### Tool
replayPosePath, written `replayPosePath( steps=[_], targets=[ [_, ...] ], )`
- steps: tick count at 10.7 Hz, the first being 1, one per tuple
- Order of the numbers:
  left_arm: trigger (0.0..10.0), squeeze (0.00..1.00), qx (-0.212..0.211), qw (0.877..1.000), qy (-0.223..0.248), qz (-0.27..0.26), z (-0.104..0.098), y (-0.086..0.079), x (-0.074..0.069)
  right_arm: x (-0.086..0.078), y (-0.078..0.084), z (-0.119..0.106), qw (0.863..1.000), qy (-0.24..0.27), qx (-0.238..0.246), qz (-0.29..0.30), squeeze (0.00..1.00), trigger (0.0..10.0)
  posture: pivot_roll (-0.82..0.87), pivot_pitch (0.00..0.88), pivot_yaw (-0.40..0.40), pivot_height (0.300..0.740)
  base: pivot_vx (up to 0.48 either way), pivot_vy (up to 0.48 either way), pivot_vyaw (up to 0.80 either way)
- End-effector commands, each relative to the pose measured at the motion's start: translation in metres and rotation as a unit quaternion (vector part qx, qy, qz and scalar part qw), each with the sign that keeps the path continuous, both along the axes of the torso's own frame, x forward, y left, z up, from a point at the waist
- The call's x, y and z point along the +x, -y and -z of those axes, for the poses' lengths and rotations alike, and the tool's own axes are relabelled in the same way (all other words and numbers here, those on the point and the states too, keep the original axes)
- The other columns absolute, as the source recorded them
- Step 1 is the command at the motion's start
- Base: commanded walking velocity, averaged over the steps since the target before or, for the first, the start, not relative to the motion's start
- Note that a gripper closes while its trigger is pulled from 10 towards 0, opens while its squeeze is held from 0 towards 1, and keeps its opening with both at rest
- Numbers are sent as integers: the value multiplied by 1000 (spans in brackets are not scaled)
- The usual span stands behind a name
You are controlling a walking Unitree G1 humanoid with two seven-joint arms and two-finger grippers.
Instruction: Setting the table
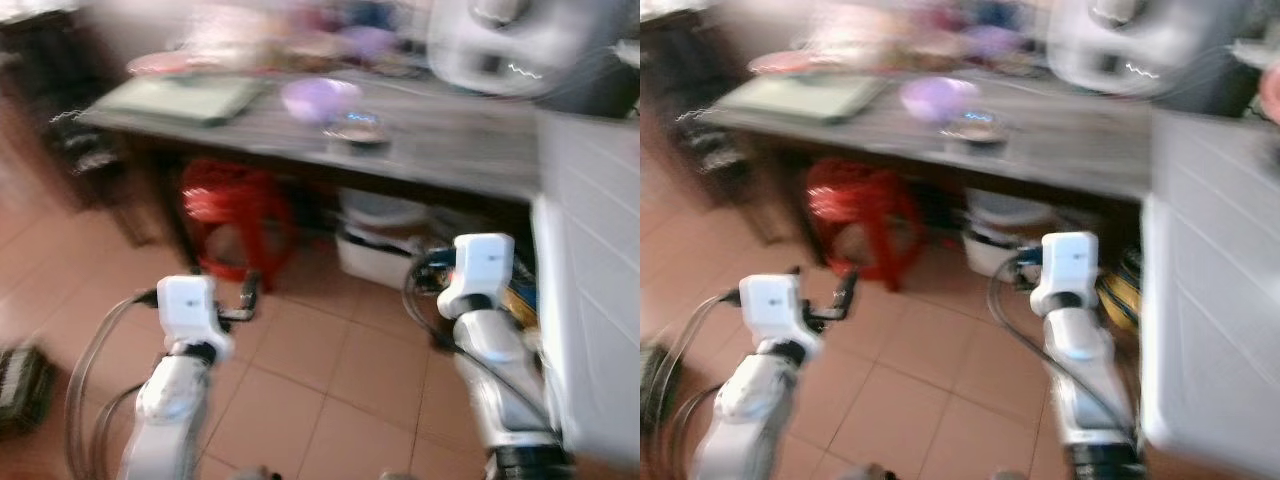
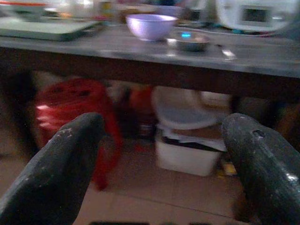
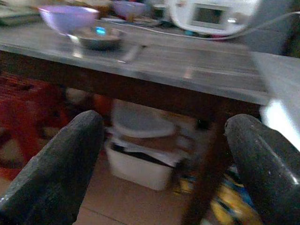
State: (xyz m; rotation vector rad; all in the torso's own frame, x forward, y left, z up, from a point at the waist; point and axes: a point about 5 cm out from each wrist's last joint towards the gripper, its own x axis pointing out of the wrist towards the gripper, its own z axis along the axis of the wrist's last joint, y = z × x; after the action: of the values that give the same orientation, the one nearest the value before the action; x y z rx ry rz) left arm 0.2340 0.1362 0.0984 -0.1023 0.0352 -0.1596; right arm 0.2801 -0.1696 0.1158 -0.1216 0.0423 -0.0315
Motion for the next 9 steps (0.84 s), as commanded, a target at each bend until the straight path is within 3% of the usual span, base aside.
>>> replayPosePath(
  steps=[1,3,5,7,9],
  targets=[
    [10000,0,2,1000,5,-2,-3,-3,0,2,-6,-10,1000,19,4,-17,1000,10000,-1,44,61,740,0,0,-800],
    [10000,0,-1,1000,4,2,-3,-3,-1,3,-9,-13,999,26,0,-27,984,10000,-1,47,57,740,0,0,-800],
    [10000,0,-2,1000,4,5,-2,-3,-2,3,-12,-16,999,34,-3,-35,929,10000,0,48,57,740,0,-349,-800],
    [10000,0,-1,1000,4,3,-3,-4,-2,3,-13,-18,998,38,-4,-41,769,10000,0,54,57,740,120,-364,-800],
    [10000,0,0,1000,-1,6,-1,-4,-5,2,-11,-18,999,36,-4,-39,729,10000,0,61,58,740,0,-368,-800]
  ],
)
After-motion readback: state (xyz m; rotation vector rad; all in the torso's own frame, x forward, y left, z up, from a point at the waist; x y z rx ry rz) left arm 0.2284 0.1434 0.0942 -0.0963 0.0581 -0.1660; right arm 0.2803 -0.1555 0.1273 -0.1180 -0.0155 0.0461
